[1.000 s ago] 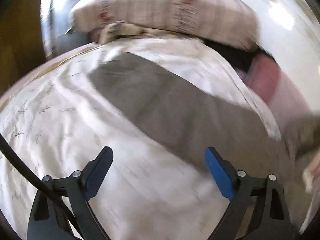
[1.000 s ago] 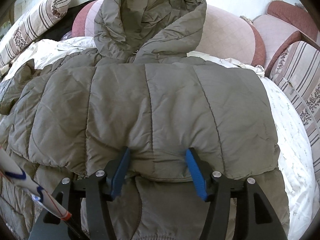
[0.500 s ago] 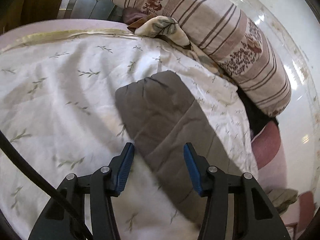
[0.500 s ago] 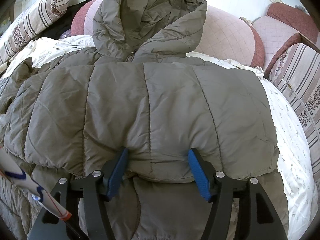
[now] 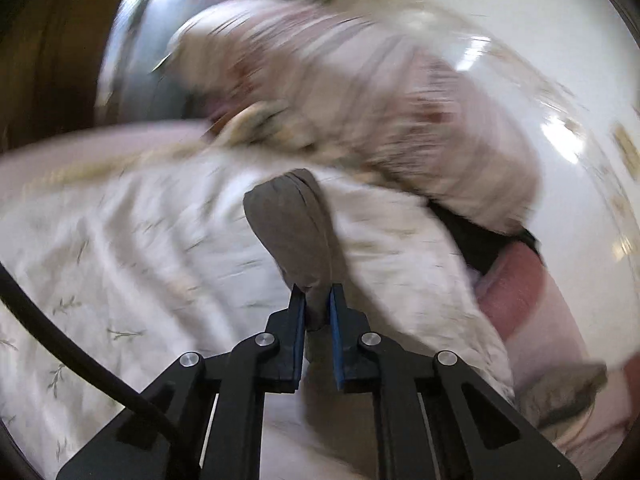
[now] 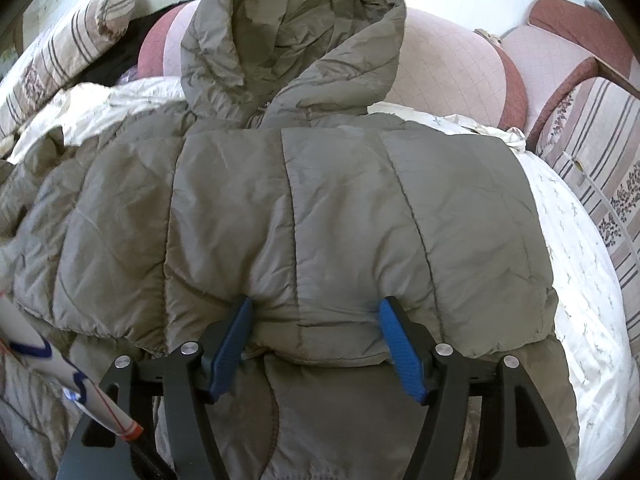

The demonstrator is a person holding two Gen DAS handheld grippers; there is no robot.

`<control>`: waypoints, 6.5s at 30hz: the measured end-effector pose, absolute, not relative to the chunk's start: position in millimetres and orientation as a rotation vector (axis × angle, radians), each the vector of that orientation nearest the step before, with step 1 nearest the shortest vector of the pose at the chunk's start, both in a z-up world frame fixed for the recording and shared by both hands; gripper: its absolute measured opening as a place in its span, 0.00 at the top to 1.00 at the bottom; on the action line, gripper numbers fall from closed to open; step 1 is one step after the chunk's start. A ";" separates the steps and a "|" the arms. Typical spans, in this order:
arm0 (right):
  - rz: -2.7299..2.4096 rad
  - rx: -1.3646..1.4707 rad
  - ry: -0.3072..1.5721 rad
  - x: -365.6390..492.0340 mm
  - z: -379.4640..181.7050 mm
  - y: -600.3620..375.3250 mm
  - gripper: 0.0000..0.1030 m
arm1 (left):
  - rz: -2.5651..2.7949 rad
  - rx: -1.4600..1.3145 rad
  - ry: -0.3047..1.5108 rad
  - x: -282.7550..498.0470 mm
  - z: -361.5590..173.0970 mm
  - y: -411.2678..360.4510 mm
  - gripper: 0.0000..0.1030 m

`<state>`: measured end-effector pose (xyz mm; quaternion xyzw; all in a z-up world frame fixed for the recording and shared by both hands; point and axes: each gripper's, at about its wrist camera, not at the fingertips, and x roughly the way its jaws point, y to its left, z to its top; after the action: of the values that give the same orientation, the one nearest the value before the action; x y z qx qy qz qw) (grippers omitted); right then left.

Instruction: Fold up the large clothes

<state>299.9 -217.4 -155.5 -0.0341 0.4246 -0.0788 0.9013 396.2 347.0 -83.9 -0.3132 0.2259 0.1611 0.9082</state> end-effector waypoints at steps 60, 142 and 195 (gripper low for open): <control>0.087 0.796 0.872 301.2 -129.4 -220.5 0.79 | 0.133 -0.520 0.719 345.1 -60.7 186.4 0.25; -0.223 0.204 0.802 272.2 -112.0 -257.6 0.49 | -0.042 0.124 0.765 353.9 -137.9 -67.9 0.13; -0.277 0.176 0.804 273.7 -112.3 -260.9 0.46 | -0.036 0.149 0.753 351.2 -138.4 -72.1 0.13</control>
<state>273.7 -260.9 -112.3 0.0852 0.3897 -0.1340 0.9072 351.2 -72.1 -138.4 0.0727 0.3673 -0.0175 0.9271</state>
